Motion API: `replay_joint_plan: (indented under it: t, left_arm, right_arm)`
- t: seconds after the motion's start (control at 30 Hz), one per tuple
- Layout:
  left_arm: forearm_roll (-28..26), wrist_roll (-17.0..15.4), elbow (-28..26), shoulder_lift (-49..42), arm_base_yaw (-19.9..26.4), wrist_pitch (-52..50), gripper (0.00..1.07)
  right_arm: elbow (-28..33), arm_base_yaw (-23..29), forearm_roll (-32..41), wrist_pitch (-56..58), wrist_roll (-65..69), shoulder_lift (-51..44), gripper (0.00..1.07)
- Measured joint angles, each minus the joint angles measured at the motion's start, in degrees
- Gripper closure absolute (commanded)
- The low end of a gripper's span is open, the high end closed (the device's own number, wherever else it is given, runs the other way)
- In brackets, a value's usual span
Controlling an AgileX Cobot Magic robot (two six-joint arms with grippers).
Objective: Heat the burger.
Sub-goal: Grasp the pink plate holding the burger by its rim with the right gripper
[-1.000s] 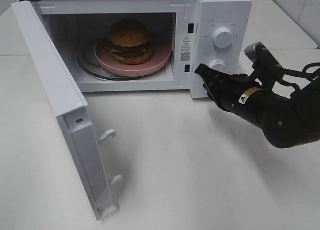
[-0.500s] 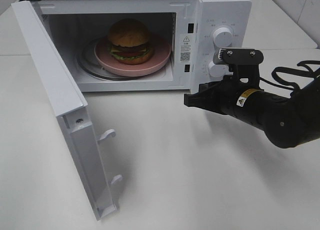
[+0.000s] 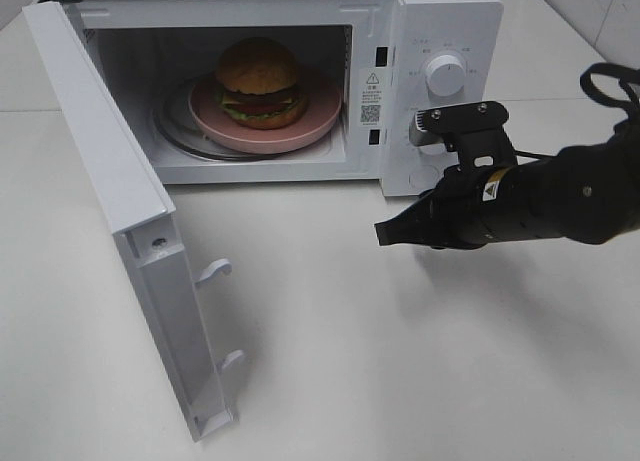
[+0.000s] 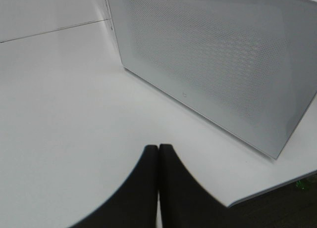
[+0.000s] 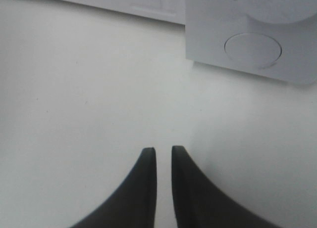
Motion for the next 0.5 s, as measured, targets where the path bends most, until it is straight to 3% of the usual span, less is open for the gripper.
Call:
replay_joint_plan:
  t: [0.23, 0.3, 0.5]
  left_arm:
    - [0.0, 0.0, 0.0, 0.0, 0.0, 0.0, 1.06]
    - [0.0, 0.0, 0.0, 0.0, 0.0, 0.0, 1.06]
    - [0.0, 0.0, 0.0, 0.0, 0.0, 0.0, 1.06]
  right_arm:
    - [-7.3, 0.0, -0.2, 16.1, -2.3, -0.4, 0.95]
    - [-11.5, 0.0, -0.2, 26.1, -2.5, -0.4, 0.94]
    - [-16.4, 0.0, 0.9, 37.1, -2.6, -0.4, 0.94]
